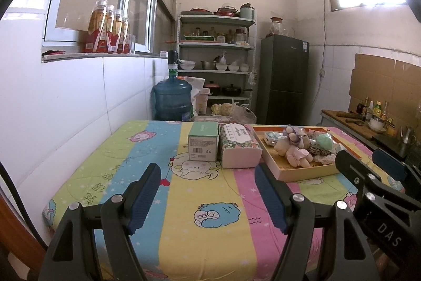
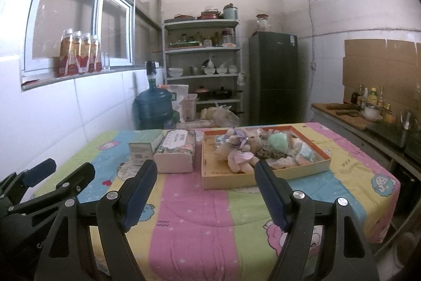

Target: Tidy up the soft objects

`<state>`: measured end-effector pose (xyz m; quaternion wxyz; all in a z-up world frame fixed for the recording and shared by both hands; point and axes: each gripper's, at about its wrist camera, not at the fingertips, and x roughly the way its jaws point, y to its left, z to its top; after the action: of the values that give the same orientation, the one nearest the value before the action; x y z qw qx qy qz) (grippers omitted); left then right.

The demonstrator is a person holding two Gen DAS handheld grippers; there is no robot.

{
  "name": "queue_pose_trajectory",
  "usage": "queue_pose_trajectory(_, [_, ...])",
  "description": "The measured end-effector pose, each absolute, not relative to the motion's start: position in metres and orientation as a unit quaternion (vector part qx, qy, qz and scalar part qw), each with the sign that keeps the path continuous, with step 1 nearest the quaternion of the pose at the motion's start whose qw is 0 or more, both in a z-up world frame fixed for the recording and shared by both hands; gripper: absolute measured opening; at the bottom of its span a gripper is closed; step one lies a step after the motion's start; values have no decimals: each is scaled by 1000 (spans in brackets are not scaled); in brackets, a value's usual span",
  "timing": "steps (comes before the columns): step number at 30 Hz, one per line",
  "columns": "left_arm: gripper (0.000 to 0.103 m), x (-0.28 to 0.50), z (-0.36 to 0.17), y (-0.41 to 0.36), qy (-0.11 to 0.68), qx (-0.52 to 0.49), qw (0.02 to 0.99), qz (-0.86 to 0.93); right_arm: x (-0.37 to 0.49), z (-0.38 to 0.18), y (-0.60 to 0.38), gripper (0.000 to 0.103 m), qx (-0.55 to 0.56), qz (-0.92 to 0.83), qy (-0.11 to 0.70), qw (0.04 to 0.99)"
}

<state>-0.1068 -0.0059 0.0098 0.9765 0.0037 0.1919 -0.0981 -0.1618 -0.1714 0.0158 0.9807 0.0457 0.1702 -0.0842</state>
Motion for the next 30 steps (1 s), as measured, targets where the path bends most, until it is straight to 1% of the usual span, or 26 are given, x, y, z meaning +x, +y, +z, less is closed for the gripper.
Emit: queue_pose_trajectory(30, [73, -107, 10, -6, 192, 3, 977, -98, -162, 19, -164, 78, 43, -81, 167, 982])
